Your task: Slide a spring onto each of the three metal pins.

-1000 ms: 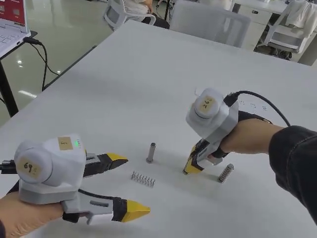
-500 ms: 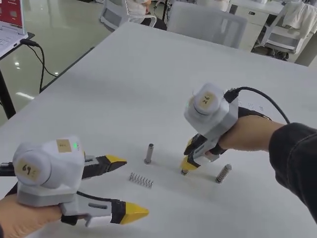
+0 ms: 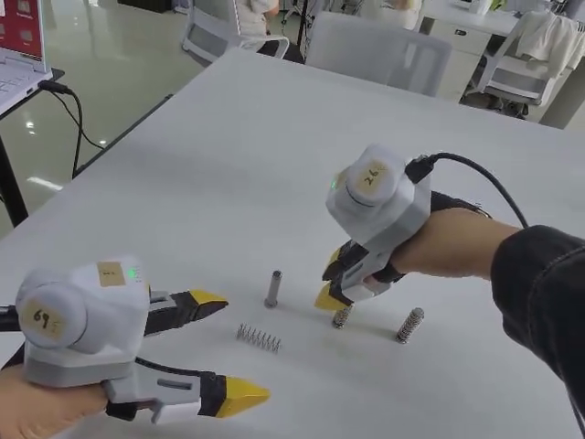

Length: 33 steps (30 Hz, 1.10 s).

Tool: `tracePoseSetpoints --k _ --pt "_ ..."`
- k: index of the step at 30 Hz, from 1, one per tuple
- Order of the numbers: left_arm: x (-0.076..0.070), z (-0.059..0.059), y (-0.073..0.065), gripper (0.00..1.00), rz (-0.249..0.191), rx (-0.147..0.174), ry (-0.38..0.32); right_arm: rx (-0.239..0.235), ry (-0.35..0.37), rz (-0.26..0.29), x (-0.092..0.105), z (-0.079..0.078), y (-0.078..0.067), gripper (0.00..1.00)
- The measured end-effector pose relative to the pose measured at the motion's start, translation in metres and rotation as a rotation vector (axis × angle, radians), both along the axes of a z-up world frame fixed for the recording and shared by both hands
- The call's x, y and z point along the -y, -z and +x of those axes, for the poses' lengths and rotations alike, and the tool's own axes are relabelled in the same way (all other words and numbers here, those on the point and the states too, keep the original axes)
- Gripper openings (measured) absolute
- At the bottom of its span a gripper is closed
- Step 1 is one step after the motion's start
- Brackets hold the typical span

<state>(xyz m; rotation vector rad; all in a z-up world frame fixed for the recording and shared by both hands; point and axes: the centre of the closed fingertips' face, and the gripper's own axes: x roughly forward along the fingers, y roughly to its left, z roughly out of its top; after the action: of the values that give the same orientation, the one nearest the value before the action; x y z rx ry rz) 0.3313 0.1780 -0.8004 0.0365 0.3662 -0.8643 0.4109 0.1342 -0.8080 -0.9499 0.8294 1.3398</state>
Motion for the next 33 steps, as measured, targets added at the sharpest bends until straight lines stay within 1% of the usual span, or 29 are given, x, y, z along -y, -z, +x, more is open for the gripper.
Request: tracePoseSetpoints --k 7,17,25,29,33 --pt "-0.002 -0.001 -0.001 0.65 0.005 0.004 -0.004 0.007 -0.026 0.001 -0.009 -0.012 0.000 0.20" --pt "-0.005 -0.003 -0.002 0.65 0.005 0.006 -0.014 -0.007 -0.055 0.008 -0.023 -0.028 0.005 0.18" --pt "-0.006 -0.004 -0.001 0.64 0.005 0.002 -0.020 -0.038 -0.077 -0.003 -0.030 -0.043 0.018 0.16" --pt "-0.007 -0.004 -0.001 0.64 0.005 0.001 -0.024 -0.052 -0.081 -0.013 -0.031 -0.047 0.026 0.15" --pt "-0.007 -0.004 0.000 0.64 0.005 0.000 -0.025 -0.060 -0.071 -0.021 -0.032 -0.047 0.033 0.14"
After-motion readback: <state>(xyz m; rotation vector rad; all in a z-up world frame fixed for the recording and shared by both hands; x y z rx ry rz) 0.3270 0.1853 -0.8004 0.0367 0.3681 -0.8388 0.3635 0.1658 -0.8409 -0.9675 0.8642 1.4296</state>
